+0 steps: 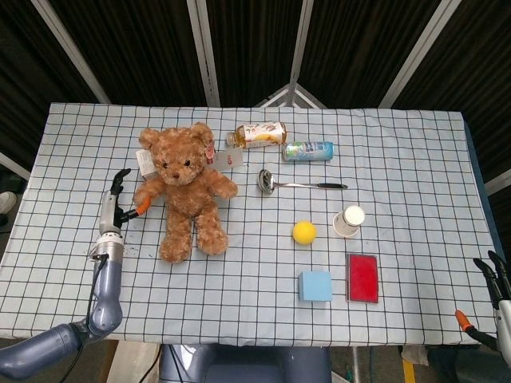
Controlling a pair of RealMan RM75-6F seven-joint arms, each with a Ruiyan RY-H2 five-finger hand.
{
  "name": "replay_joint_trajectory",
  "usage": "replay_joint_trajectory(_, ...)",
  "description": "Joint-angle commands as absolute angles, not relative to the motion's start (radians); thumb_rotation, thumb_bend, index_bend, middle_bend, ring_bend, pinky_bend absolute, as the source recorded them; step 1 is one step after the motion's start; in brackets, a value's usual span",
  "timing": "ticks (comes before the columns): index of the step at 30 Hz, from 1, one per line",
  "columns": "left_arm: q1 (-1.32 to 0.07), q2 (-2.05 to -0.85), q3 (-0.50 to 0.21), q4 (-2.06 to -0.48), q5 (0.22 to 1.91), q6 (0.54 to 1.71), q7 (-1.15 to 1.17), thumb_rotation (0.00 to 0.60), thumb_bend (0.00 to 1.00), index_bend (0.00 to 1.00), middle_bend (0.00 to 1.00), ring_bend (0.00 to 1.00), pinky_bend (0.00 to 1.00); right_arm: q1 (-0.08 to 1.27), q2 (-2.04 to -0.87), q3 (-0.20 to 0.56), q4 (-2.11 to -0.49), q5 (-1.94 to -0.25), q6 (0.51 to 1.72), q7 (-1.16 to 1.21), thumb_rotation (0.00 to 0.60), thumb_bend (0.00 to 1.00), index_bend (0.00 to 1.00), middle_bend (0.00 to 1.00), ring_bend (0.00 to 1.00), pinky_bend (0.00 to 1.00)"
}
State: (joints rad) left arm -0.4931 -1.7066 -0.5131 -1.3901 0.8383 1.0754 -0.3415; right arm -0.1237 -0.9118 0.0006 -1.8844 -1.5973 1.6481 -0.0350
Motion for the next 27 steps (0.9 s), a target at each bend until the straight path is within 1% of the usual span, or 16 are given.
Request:
replay_joint_trajectory(1,-0.415,-1.622,-0.452,-1.512,0.967,1.157,-0.367,0.6,0.46,0.15,0.01,0.0,0.0,-0.124,-0.912,0.001,-1.885,-1.598,1.649,-0.035,0.6,0.22,0.14,0.06,0.1,0.0)
replay_joint_trajectory(4,-0.328,-1.509,-0.385,-1.661,1.064,1.237,-0.333,0.6,0.46,0.21,0.07,0.0,0.0,-0.125,-0.911,0.001,-1.886,-1.599,1.651,-0.034,0.6,0.22,0.14,0.06,0.1,0.0)
replay_joint_trajectory(7,-0.229,-1.374,-0.304,-1.78,1.168,1.372,-0.199,0.6,0.46,0.27,0.1,0.0,0.0,-0.126,-0.91,0.001,-1.886,-1.599,1.654,-0.032,0.6,0.22,0.14,0.06,0.1,0.0)
replay_joint_trajectory(10,-0.131,-1.274,-0.239,-1.825,1.263,1.553,-0.012,0.6,0.46,0.29,0.11,0.0,0.0,-0.125,-0.911,0.0,-1.886,-1.603,1.652,-0.033,0.6,0.22,0.14,0.06,0.1,0.0)
replay_joint_trajectory(13,-0.043,-1.214,-0.19,-1.855,1.284,1.691,0.154,0.6,0.46,0.29,0.11,0.0,0.0,-0.124,-0.911,-0.002,-1.887,-1.608,1.652,-0.038,0.6,0.22,0.14,0.06,0.1,0.0)
replay_joint_trajectory(15,0.0,-1.189,-0.168,-1.876,1.288,1.754,0.216,0.6,0.46,0.29,0.11,0.0,0.0,-0.124,-0.913,-0.001,-1.888,-1.609,1.653,-0.042,0.6,0.22,0.14,0.06,0.1,0.0)
replay_joint_trajectory(17,0.031,-1.175,-0.153,-1.885,1.291,1.792,0.234,0.6,0.46,0.29,0.11,0.0,0.0,-0.125,-0.914,-0.001,-1.888,-1.611,1.655,-0.046,0.6,0.22,0.14,0.06,0.1,0.0)
replay_joint_trajectory(21,0.075,-1.159,-0.127,-1.866,1.293,1.827,0.235,0.6,0.46,0.29,0.09,0.0,0.0,-0.126,-0.919,0.004,-1.883,-1.611,1.665,-0.061,0.6,0.22,0.14,0.06,0.1,0.0)
replay_joint_trajectory(27,0.101,-1.142,-0.102,-1.868,1.305,1.835,0.251,0.6,0.46,0.29,0.08,0.0,0.0,-0.12,-0.929,0.011,-1.874,-1.599,1.657,-0.072,0.6,0.22,0.14,0.06,0.1,0.0)
